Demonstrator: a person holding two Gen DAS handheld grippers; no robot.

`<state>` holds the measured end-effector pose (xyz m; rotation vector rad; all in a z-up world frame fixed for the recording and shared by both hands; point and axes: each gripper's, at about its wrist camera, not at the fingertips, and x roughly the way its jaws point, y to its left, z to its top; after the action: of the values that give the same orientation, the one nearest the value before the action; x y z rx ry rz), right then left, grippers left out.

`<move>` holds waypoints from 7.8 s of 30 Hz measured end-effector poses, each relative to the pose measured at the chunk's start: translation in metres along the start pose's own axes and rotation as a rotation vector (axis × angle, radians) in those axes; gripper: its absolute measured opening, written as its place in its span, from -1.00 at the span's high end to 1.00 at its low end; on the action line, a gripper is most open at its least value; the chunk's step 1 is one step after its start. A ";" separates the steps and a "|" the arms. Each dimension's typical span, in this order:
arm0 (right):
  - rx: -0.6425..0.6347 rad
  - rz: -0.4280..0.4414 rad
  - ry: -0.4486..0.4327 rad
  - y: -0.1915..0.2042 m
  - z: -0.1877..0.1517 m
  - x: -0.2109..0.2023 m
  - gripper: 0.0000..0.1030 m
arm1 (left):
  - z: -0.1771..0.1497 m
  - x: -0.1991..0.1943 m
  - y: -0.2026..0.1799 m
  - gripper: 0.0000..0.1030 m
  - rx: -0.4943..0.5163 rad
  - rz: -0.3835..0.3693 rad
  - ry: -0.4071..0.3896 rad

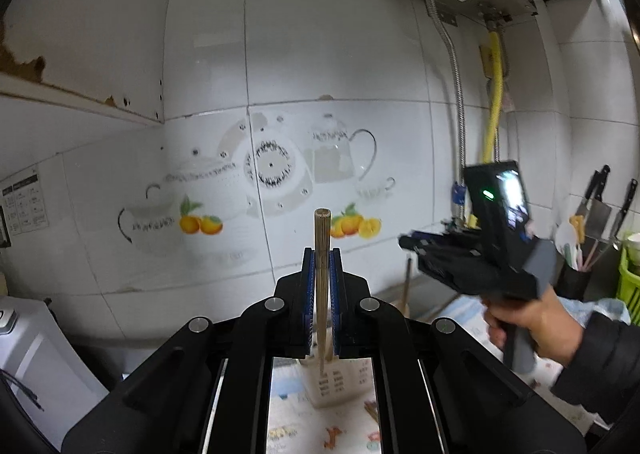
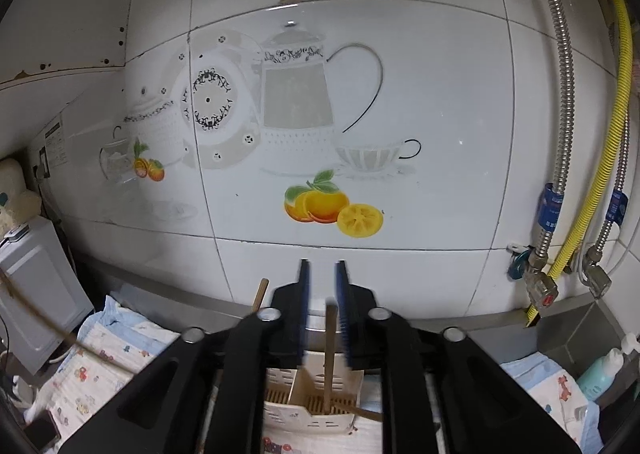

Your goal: Organize utensils

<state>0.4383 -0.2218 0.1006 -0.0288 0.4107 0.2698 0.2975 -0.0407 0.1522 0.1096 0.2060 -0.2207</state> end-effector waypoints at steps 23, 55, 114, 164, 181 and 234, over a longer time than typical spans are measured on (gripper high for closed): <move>-0.012 0.052 0.075 -0.009 -0.107 -0.087 -0.36 | -0.024 0.086 0.016 0.88 -0.086 0.037 0.059; 0.056 -0.005 0.317 -0.007 -0.271 -0.172 -0.77 | -0.094 -0.028 0.005 -0.47 -0.163 0.016 0.147; 0.082 0.078 0.416 0.000 -0.333 -0.151 0.87 | -0.292 0.022 -0.108 0.12 -0.309 -0.027 0.713; 0.081 0.062 0.380 0.001 -0.322 -0.154 0.87 | -0.285 0.032 -0.099 0.84 -0.231 -0.003 0.701; -0.005 0.094 0.136 -0.009 -0.160 -0.157 0.87 | -0.171 0.010 -0.050 0.89 -0.152 -0.047 0.414; -0.115 0.039 0.214 0.000 -0.013 -0.016 0.86 | -0.005 0.106 0.005 0.88 -0.066 0.093 0.118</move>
<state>0.4185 -0.2266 0.0950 -0.1637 0.6085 0.3303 0.3991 -0.0566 0.1246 0.0662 0.3246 -0.1150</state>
